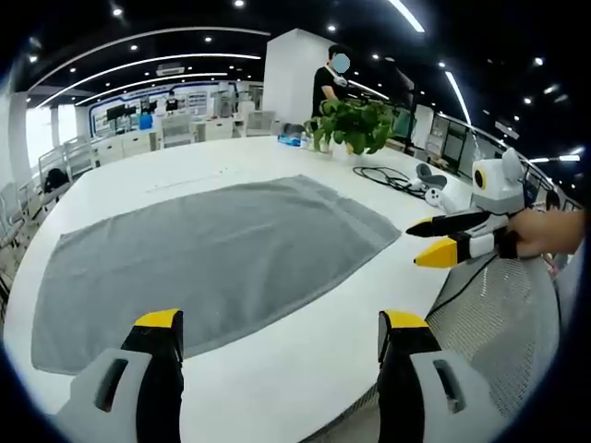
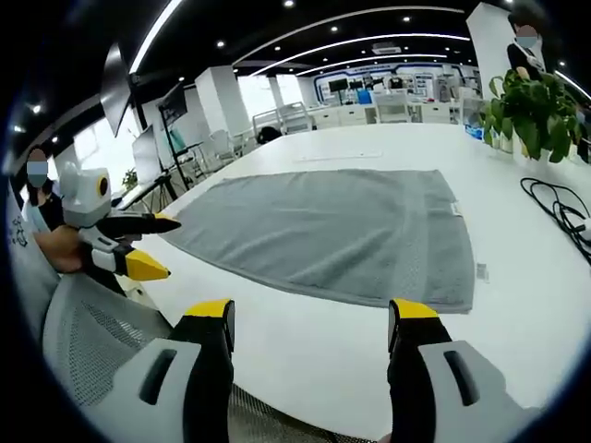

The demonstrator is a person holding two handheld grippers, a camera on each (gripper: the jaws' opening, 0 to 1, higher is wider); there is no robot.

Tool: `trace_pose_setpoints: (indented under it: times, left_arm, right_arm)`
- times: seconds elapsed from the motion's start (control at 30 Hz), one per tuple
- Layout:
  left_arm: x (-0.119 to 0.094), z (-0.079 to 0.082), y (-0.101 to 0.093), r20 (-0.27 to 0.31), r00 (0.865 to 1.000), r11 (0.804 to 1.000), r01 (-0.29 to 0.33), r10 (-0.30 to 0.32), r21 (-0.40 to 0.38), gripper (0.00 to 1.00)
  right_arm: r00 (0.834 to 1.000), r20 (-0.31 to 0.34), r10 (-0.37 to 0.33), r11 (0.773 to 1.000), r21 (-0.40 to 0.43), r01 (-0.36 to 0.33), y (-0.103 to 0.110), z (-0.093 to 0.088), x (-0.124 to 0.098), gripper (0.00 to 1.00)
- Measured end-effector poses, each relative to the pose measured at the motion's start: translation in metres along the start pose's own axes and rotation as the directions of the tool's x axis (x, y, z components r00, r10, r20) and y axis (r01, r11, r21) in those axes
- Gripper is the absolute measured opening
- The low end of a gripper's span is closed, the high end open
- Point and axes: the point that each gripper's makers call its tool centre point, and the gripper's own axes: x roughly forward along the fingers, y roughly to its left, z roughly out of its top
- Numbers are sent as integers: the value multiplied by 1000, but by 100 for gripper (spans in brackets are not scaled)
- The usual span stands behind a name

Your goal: Fold the towel on the table until its edges align and the towel forms a compact rectangular stack.

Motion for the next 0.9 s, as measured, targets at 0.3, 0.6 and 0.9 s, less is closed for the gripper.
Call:
trace_pose_setpoints:
  times: [0.3,0.6,0.9]
  left_arm:
    - [1,-1,-2,-6,1000,1000,7,-7,9,89]
    - [0,-1,2,-2,1000,1000,-5,5,-19,89]
    - [1,-3,0,-12,1000,1000,1,-1,-14,89]
  right_arm:
    - [1000,0,-7,1000,-2,7,-1,0,0,68]
    - [1000,-23,-2,1000,-10,2,0,-5,2,67]
    - [999,-31,6,1000,-7,-7,1,-7,3,67]
